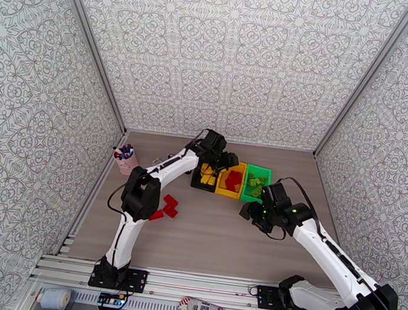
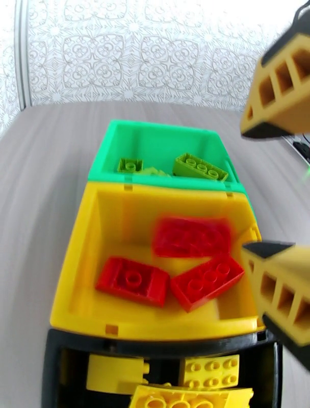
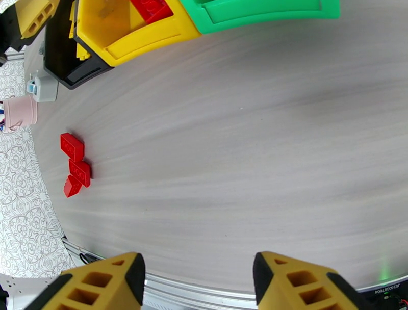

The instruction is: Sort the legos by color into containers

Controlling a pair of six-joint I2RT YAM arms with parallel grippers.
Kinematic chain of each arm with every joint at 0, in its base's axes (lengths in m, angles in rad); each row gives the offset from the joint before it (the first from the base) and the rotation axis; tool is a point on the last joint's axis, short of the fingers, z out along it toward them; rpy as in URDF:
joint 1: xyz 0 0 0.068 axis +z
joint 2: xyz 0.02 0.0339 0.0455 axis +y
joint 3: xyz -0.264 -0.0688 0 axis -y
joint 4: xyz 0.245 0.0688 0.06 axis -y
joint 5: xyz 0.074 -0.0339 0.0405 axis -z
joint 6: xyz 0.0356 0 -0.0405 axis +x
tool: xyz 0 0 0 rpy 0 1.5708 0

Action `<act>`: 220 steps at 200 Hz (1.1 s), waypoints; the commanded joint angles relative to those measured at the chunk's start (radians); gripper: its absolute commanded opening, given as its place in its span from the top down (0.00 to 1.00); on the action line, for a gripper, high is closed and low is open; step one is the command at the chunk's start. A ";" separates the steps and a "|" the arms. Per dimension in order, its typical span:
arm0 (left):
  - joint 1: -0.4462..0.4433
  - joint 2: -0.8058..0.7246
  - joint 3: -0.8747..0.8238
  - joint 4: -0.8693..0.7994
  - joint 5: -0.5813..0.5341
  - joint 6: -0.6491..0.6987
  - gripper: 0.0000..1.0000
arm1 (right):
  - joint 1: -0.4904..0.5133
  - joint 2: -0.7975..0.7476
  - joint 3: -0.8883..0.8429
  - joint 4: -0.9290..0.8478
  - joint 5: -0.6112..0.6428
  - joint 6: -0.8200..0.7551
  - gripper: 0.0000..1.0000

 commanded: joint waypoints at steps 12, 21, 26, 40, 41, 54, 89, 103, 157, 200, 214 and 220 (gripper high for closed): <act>-0.012 -0.053 0.016 -0.064 -0.034 0.055 0.31 | -0.007 -0.009 0.010 -0.020 0.017 -0.007 0.37; -0.011 -0.086 -0.001 -0.092 -0.056 0.082 0.30 | -0.006 -0.002 0.010 -0.007 0.006 -0.010 0.37; -0.014 -0.107 -0.013 -0.109 -0.072 0.097 0.29 | -0.005 0.001 0.009 0.001 0.000 -0.012 0.37; -0.011 -0.176 -0.061 -0.164 -0.128 0.143 0.25 | -0.005 0.014 0.007 0.030 -0.017 -0.011 0.36; -0.011 -0.181 -0.064 -0.169 -0.132 0.145 0.25 | -0.005 0.016 0.006 0.033 -0.019 -0.011 0.36; -0.008 -0.250 -0.124 -0.220 -0.188 0.186 0.23 | -0.002 0.037 0.012 0.057 -0.032 -0.013 0.36; 0.037 -0.449 -0.362 -0.316 -0.320 0.213 0.18 | 0.045 0.154 0.066 0.105 -0.052 -0.026 0.37; 0.066 -0.536 -0.482 -0.342 -0.375 0.190 0.18 | 0.082 0.219 0.110 0.108 -0.047 -0.038 0.37; 0.243 -0.762 -0.866 -0.375 -0.416 0.119 0.10 | 0.242 0.473 0.300 0.137 -0.065 -0.047 0.37; 0.332 -0.699 -0.908 -0.325 -0.345 0.114 0.11 | 0.307 0.616 0.423 0.128 -0.099 -0.062 0.37; 0.339 -0.651 -0.890 -0.306 -0.334 0.110 0.12 | 0.307 0.633 0.442 0.123 -0.105 -0.065 0.38; 0.341 -0.629 -0.880 -0.299 -0.326 0.108 0.12 | 0.307 0.638 0.450 0.118 -0.105 -0.070 0.38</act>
